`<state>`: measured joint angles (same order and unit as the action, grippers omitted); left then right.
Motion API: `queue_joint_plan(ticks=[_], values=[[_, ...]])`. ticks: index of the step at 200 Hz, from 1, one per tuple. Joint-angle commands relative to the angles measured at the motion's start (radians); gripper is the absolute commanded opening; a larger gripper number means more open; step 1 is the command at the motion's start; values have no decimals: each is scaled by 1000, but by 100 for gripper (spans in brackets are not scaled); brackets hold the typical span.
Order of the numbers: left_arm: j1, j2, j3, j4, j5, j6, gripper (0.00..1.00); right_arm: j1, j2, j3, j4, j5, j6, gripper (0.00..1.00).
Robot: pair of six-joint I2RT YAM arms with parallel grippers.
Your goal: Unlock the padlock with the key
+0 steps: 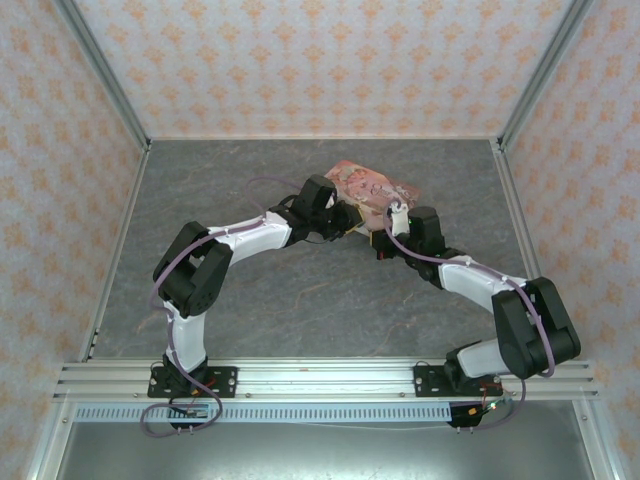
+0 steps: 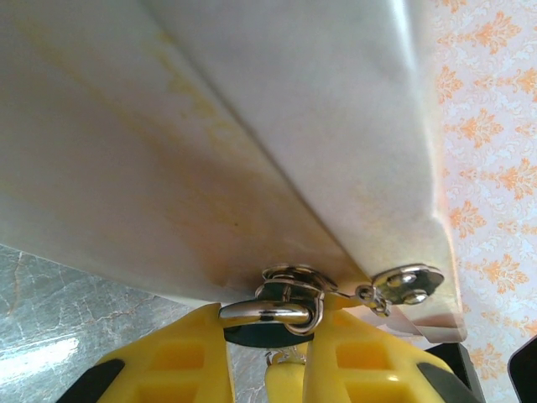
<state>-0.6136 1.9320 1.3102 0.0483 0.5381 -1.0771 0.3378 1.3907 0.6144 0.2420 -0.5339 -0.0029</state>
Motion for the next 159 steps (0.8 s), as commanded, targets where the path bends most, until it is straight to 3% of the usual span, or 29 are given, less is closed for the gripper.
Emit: queue_joint_plan(ticks=[1,159], values=[[-19,-61,29,37,28,-5,19,4,18,30,-7,33,-23,0],[-25,-70,22,21,10,3,20,23,26,38,-1,93,-27,0]])
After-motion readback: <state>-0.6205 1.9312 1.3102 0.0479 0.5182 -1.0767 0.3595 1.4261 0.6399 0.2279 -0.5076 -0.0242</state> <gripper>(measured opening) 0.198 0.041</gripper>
